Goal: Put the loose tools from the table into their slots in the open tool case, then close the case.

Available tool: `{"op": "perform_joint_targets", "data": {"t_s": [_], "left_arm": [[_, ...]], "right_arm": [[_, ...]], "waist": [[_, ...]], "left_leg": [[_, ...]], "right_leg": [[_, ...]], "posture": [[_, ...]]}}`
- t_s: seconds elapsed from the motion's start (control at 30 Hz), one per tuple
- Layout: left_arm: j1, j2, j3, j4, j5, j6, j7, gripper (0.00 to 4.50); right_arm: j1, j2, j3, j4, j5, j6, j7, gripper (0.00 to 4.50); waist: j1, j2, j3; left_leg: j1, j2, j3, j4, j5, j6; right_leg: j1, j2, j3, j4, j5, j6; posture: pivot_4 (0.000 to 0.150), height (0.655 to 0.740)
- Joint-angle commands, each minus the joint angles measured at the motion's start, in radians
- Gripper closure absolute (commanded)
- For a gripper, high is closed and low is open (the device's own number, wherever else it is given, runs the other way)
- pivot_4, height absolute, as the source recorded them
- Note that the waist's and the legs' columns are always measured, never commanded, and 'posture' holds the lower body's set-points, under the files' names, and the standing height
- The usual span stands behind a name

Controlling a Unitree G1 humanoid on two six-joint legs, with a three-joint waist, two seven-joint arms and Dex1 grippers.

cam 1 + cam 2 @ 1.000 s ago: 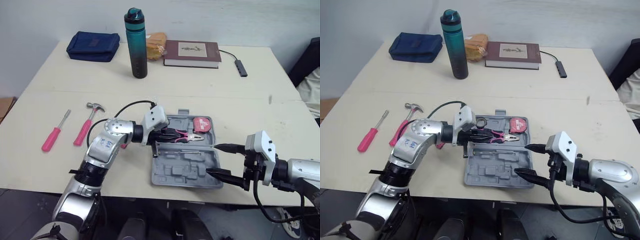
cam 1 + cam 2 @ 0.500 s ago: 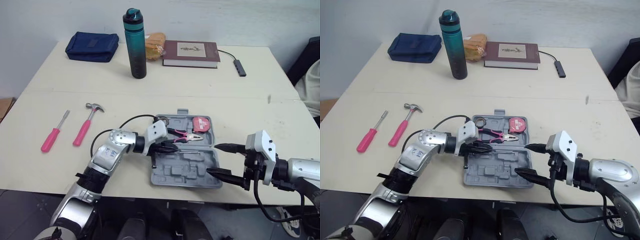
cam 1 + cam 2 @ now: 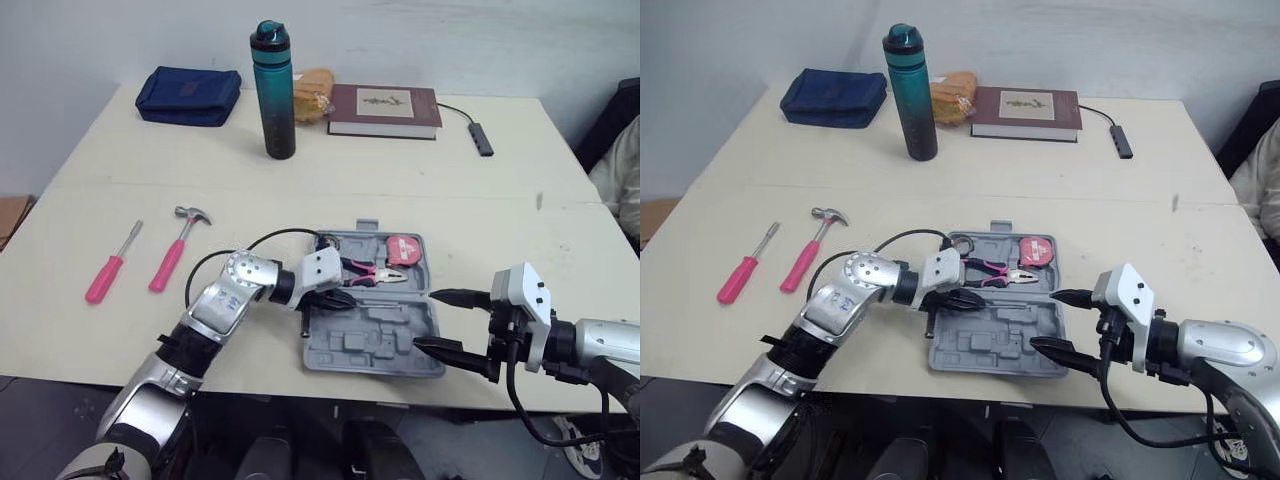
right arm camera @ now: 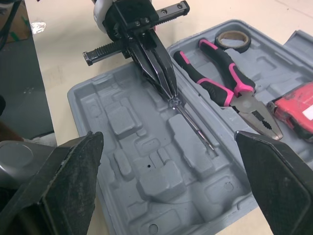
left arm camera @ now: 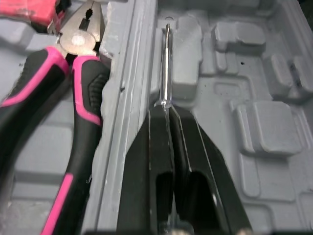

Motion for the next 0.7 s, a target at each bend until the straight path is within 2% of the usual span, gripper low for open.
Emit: {"op": "perform_joint_targets", "data": {"t_s": [0.03,0.17,0.33,0.5,0.63,0.67,0.7], "left_arm": [[0.042,0.045,-0.105,0.071,0.09,0.074,-0.03,4.46],[0.033,0.041,-0.1,0.074,0.093,0.066,-0.021,4.46],[0.014,0.029,-0.064,0.079,0.07,0.056,-0.013,4.46],[-0.008,0.03,0.055,-0.02,-0.056,0.114,-0.054,4.46],[0.022,0.099,0.203,-0.161,-0.205,0.202,-0.11,4.46],[0.043,0.127,0.254,-0.205,-0.248,0.233,-0.114,3.97],[0.06,0.146,0.287,-0.238,-0.279,0.258,-0.114,3.73]], "right_arm": [[0.001,0.009,-0.01,-0.024,0.001,-0.011,-0.004,0.0],[0.003,0.013,-0.008,-0.019,-0.009,-0.016,-0.008,0.0],[0.009,0.019,-0.01,-0.021,-0.013,-0.015,-0.011,0.0],[0.014,0.02,-0.016,-0.021,-0.022,-0.019,-0.011,0.0],[0.005,0.001,-0.075,0.026,-0.026,-0.019,-0.002,0.0],[0.019,-0.009,-0.108,0.038,-0.018,-0.012,0.014,0.0],[0.033,-0.016,-0.132,0.046,-0.012,-0.008,0.028,0.0]], "waist": [[-0.004,0.0,-0.002],[-0.006,0.0,-0.004],[-0.006,0.0,-0.005],[-0.007,0.0,-0.004],[-0.007,0.0,-0.003],[-0.005,0.0,-0.003],[-0.004,0.001,-0.002]], "left_leg": [[0.004,0.0,0.0,-0.002,0.0,0.001],[0.028,0.001,0.0,-0.015,-0.004,0.006],[0.029,0.001,0.0,-0.015,-0.004,0.006],[0.028,0.001,0.0,-0.015,-0.003,0.005],[0.02,0.001,0.0,-0.015,-0.001,0.001],[0.017,0.001,0.0,-0.014,0.0,-0.001],[0.015,0.001,0.0,-0.014,0.0,-0.002]], "right_leg": [[0.004,0.0,0.0,-0.002,0.0,0.0],[0.026,0.001,0.002,-0.011,-0.001,-0.001],[0.027,0.0,0.001,-0.012,-0.002,-0.001],[0.026,0.001,0.001,-0.011,-0.002,-0.001],[0.016,0.0,0.001,-0.008,-0.002,-0.001],[0.014,0.0,0.001,-0.008,-0.002,-0.001],[0.011,0.0,0.001,-0.007,-0.002,-0.001]], "posture": [[0.15,0.74],[0.15,0.74],[0.15,0.74],[0.15,0.74],[0.15,0.74],[0.15,0.74],[0.15,0.74]]}}
